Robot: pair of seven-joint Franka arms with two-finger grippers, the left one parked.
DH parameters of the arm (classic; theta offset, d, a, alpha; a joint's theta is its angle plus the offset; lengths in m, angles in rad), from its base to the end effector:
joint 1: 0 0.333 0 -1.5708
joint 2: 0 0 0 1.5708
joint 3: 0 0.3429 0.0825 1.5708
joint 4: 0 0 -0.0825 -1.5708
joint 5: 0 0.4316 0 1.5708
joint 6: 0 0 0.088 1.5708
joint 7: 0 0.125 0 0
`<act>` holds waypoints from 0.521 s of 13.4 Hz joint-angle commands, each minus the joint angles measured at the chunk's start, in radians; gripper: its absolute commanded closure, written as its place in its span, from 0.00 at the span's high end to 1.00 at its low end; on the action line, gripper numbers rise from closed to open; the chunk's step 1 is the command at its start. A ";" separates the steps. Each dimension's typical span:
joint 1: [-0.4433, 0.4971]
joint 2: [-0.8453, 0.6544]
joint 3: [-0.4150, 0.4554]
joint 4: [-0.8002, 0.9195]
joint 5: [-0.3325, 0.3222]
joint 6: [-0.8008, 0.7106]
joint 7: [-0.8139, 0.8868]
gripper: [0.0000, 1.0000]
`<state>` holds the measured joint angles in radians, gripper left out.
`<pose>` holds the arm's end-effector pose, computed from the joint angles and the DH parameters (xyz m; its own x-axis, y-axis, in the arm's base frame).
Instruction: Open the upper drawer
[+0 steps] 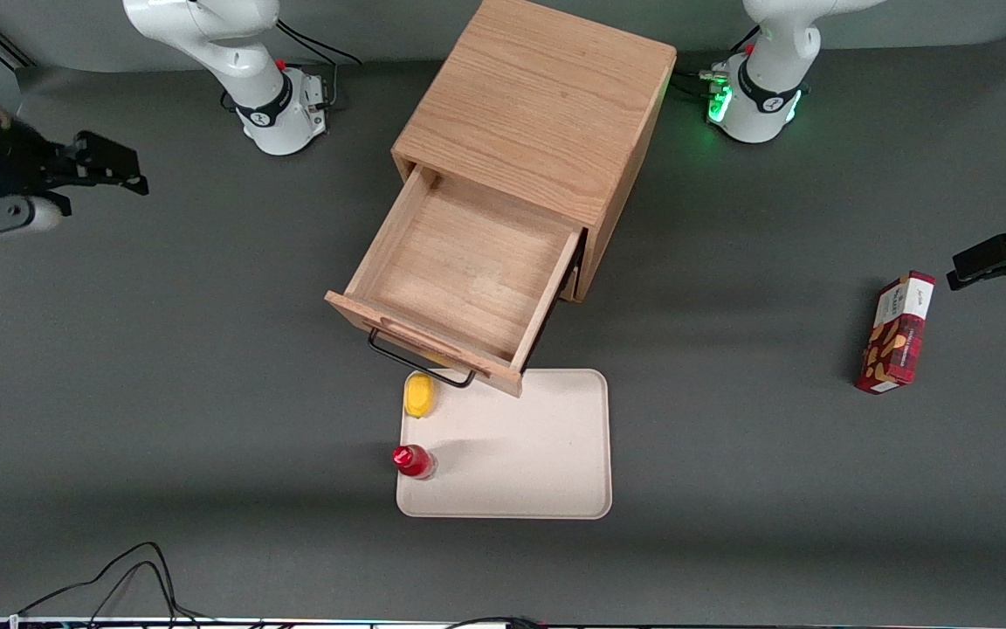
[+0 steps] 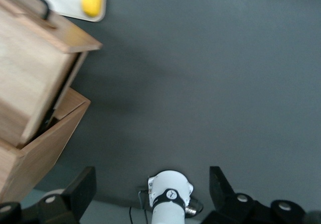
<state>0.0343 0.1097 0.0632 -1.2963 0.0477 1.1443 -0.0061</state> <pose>0.5811 0.0614 0.6738 0.9586 0.1211 -0.2576 0.1105 -0.9923 -0.0555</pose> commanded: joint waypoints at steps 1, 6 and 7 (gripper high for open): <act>0.010 -0.313 -0.008 -0.404 -0.016 0.167 0.078 1.00; 0.012 -0.292 -0.020 -0.359 -0.121 0.189 0.098 1.00; 0.009 -0.274 -0.025 -0.331 -0.121 0.189 0.103 1.00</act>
<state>0.0366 -0.2139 0.0482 -1.6737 -0.0403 1.3189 0.0677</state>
